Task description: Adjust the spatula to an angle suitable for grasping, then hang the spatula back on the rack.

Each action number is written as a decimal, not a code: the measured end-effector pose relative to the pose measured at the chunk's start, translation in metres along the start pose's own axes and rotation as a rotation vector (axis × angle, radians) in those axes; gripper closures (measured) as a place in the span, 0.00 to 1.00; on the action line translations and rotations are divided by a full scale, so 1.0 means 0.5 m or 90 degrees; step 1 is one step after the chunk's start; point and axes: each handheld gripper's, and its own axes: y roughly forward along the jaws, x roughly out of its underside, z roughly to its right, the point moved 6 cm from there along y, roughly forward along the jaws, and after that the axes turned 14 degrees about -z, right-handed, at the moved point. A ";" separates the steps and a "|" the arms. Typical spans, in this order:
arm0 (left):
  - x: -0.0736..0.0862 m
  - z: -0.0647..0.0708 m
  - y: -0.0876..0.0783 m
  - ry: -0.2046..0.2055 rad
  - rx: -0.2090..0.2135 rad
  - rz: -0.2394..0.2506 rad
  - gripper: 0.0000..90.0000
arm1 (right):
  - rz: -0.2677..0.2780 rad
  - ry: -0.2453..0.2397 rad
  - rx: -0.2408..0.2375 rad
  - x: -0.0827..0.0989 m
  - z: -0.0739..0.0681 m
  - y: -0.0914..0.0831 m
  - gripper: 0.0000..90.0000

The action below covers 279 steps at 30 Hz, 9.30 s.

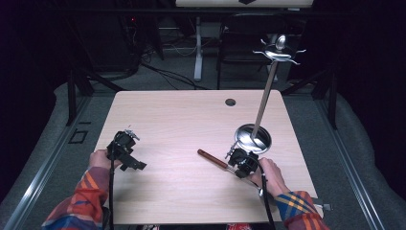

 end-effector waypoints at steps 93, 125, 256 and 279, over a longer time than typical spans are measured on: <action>0.001 0.001 -0.001 -0.002 0.008 0.004 0.07 | 0.231 0.135 0.014 0.039 0.046 -0.149 0.95; 0.000 0.001 0.001 0.001 0.008 0.001 0.07 | 0.473 0.268 0.072 0.141 0.116 -0.278 0.95; -0.002 0.001 0.004 0.001 0.010 -0.003 0.07 | 0.504 0.371 0.127 0.124 0.298 -0.366 0.79; -0.001 0.001 0.003 0.001 0.011 -0.001 0.07 | 0.431 0.319 0.072 0.157 0.222 -0.352 0.18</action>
